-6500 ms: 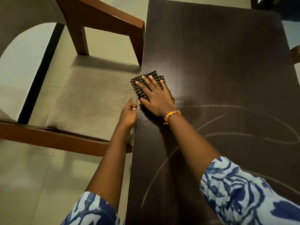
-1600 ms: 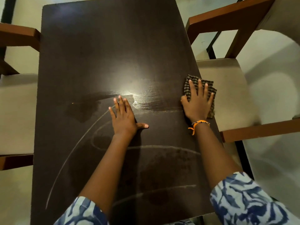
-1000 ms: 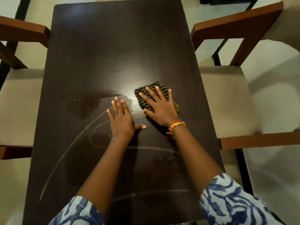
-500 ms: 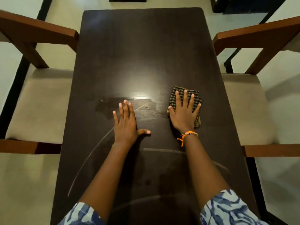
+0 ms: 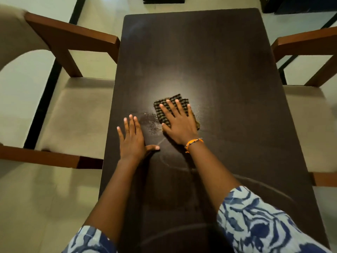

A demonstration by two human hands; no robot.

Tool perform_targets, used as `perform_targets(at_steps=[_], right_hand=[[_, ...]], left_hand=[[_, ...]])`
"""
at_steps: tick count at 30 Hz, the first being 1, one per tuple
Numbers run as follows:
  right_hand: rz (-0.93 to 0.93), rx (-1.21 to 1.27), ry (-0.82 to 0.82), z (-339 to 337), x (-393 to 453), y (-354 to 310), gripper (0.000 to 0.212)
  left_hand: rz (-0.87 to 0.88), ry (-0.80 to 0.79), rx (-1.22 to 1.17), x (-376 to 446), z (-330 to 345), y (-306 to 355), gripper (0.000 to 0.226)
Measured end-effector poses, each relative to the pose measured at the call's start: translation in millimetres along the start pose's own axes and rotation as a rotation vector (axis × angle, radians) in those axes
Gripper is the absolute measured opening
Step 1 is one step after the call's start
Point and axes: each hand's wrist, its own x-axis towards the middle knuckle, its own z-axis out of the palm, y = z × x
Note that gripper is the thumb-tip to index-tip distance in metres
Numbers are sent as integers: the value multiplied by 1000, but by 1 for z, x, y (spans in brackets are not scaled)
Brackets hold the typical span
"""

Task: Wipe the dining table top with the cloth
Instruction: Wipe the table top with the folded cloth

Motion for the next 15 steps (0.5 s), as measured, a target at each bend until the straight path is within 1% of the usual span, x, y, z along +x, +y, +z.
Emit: perform_targets(at_steps=[2,5,7,9,12,15], right_hand=[[72,-4,29,-5,-15,30,67],[242,-20,78,-14,-41,79,67],[357,-25,120,-18,-55,98,65],[458,-10,144,-15,-58,94,63],[566,21,163,-8,-46,64,63],[529,17,165,-1,-28,25,64]], left_hand=[[-8,-10,5,5,-2,-7,129],[-23,-60,-32,9,-2,-15,131],[10,-55,-43,12,-1,-15,133],[40,-45,-54,15,0,-17,133],[70,-24,-63,17,3,-20,133],[134,16,-73,17,7,-24,129]])
